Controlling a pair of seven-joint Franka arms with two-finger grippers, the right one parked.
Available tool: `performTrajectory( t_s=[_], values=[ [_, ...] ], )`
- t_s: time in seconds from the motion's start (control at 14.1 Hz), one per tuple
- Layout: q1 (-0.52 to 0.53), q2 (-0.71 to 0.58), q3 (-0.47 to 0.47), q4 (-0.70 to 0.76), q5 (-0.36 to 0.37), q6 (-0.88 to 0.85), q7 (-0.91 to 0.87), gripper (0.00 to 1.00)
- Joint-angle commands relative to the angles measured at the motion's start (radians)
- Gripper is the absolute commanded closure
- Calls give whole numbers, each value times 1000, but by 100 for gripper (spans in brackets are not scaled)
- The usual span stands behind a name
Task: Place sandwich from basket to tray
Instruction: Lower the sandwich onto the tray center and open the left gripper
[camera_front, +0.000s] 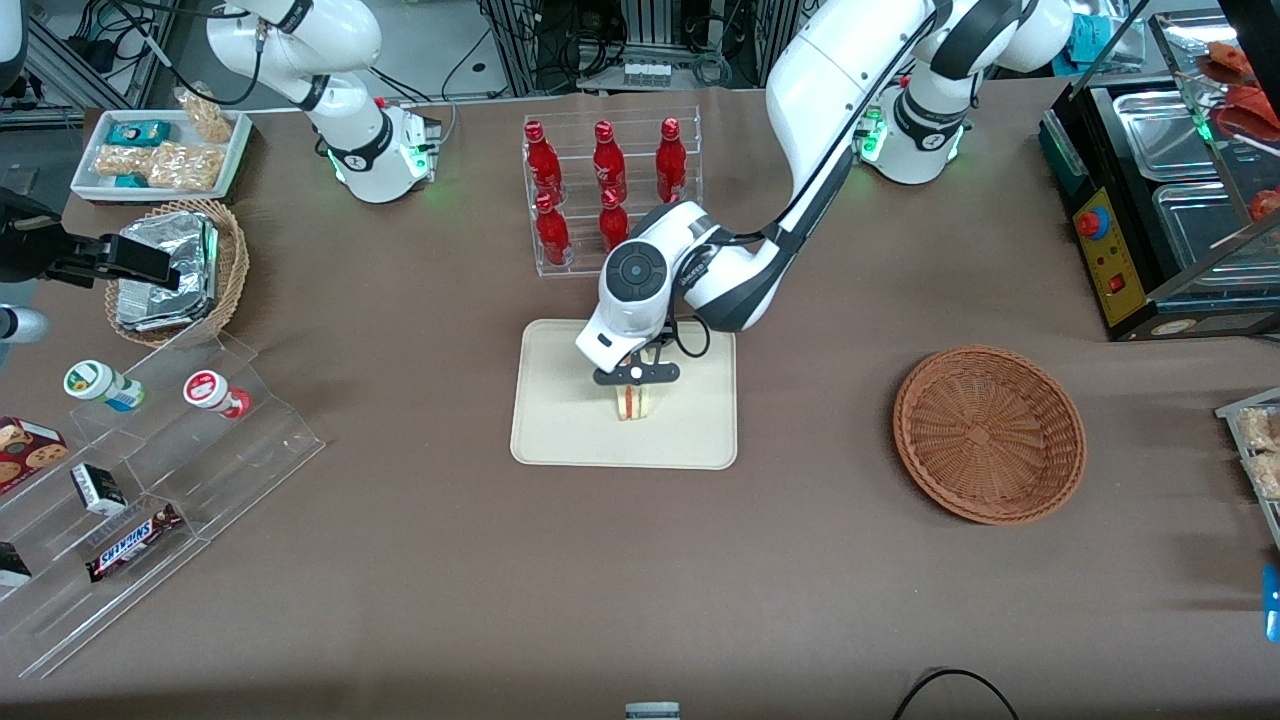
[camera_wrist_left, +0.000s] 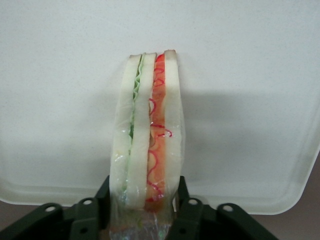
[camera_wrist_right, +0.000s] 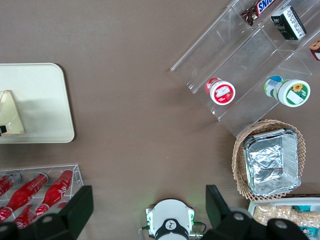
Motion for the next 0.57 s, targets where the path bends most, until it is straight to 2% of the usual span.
performTrajectory(
  t_s=[0.0,0.5],
  values=[
    [-15,11,11,23,3,2,-44,0],
    [-6,-44,21,27,7,-33,-125,0]
  ],
)
